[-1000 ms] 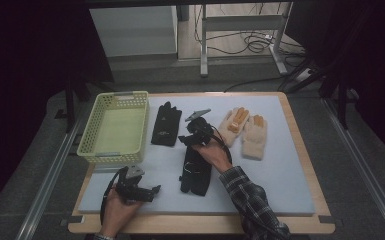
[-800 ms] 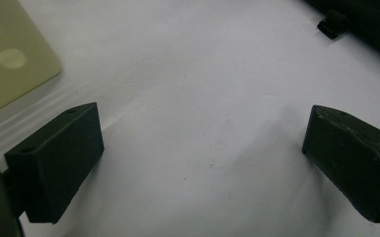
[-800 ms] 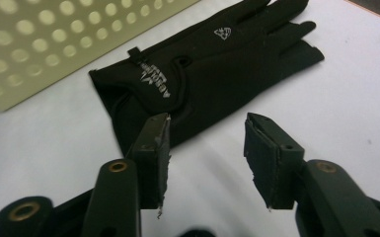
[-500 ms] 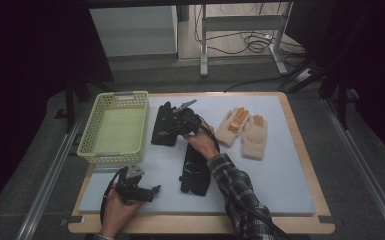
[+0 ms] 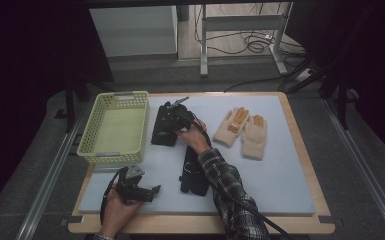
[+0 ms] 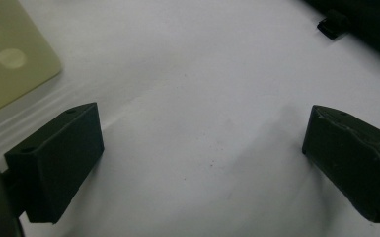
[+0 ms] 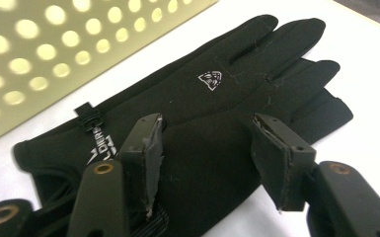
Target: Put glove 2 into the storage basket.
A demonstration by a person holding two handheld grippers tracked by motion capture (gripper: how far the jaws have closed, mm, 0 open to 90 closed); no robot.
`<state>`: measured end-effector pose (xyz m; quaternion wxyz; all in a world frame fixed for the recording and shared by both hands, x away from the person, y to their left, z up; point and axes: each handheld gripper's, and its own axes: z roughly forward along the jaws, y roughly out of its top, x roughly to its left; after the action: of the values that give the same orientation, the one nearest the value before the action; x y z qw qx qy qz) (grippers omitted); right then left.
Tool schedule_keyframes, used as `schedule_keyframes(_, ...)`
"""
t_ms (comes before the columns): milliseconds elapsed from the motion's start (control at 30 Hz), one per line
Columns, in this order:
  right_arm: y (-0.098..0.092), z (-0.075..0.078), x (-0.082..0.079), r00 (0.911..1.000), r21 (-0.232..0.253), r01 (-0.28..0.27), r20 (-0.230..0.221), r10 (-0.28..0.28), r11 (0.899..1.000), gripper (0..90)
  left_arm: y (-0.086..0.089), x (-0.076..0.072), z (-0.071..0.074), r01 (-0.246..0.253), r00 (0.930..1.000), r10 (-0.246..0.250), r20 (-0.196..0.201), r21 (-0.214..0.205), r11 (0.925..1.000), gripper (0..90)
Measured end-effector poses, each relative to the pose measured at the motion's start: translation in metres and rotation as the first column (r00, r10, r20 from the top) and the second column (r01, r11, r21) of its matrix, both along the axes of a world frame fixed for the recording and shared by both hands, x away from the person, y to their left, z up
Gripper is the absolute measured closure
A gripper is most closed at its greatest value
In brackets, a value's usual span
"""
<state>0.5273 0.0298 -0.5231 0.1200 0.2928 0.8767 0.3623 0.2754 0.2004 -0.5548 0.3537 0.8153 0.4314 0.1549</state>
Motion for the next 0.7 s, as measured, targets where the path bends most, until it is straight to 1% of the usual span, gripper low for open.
schedule_keyframes(100, 0.0036, -0.0061, 0.0030, 1.0000, -0.025, -0.001, -0.005, 0.001, 1.000, 37.1, 0.0000, 0.0000, 0.0000, 0.000, 1.0000, 0.000, 0.000, 0.000, 1.0000, 2.6)
schedule_keyframes(167, 0.0048, -0.0083, 0.0036, 1.0000, -0.030, -0.002, -0.001, 0.002, 1.000, 37.1, 0.0000, 0.0000, 0.0000, 0.000, 1.0000, 0.000, 0.000, 0.000, 1.0000, 2.6)
schedule_keyframes(200, 0.0046, -0.0088, 0.0047, 1.0000, -0.030, -0.006, -0.007, 0.005, 1.000, 38.4, 0.0000, 0.0000, 0.0000, 0.000, 1.0000, 0.000, 0.000, 0.000, 1.0000, 2.6)
schedule_keyframes(233, 0.0043, -0.0095, 0.0058, 0.9998, -0.020, -0.008, -0.019, 0.008, 1.000, 40.1, 0.0000, -0.0001, 0.0000, 0.000, 1.0000, 0.000, 0.000, 0.000, 1.0000, 2.6)
schedule_keyframes(300, 0.0044, -0.0095, 0.0075, 0.9995, -0.021, -0.012, -0.029, 0.012, 1.000, 42.8, 0.0000, -0.0001, 0.0000, 0.000, 1.0000, 0.000, 0.001, 0.000, 1.0000, 2.5)
schedule_keyframes(433, 0.0070, -0.0082, 0.0083, 0.9993, -0.034, -0.010, -0.035, 0.009, 0.999, 48.2, 0.0000, -0.0001, 0.0000, 0.000, 1.0000, 0.000, 0.001, 0.000, 1.0000, 2.6)
schedule_keyframes(533, 0.0070, -0.0082, 0.0078, 0.9992, -0.024, -0.011, -0.038, 0.010, 1.000, 53.8, -0.0001, -0.0001, 0.0000, 0.000, 1.0000, 0.000, 0.001, 0.000, 1.0000, 2.5)
schedule_keyframes(567, 0.0070, -0.0082, 0.0078, 0.9992, -0.024, -0.011, -0.038, 0.010, 1.000, 53.8, -0.0001, -0.0001, 0.0000, 0.000, 1.0000, 0.000, 0.001, 0.000, 1.0000, 2.6)
schedule_keyframes(600, 0.0071, -0.0077, 0.0069, 0.9989, -0.022, -0.017, -0.043, 0.016, 1.000, 60.5, -0.0001, -0.0001, 0.0000, 0.000, 1.0000, 0.000, 0.001, 0.000, 1.0000, 2.6)
schedule_keyframes(633, 0.0071, -0.0077, 0.0069, 0.9989, -0.022, -0.017, -0.043, 0.016, 1.000, 60.5, 0.0000, -0.0001, 0.0000, 0.000, 1.0000, 0.000, 0.001, 0.000, 1.0000, 2.6)
schedule_keyframes(667, 0.0077, -0.0074, 0.0062, 0.9987, -0.021, -0.020, -0.048, 0.019, 1.000, 64.6, -0.0001, -0.0001, 0.0000, 0.000, 1.0000, 0.000, 0.001, 0.000, 1.0000, 2.5)
schedule_keyframes(700, 0.0092, -0.0069, 0.0044, 0.9976, -0.012, -0.028, -0.063, 0.027, 1.000, 72.3, -0.0001, -0.0001, 0.0000, 0.000, 1.0000, 0.000, 0.001, 0.000, 1.0000, 2.6)
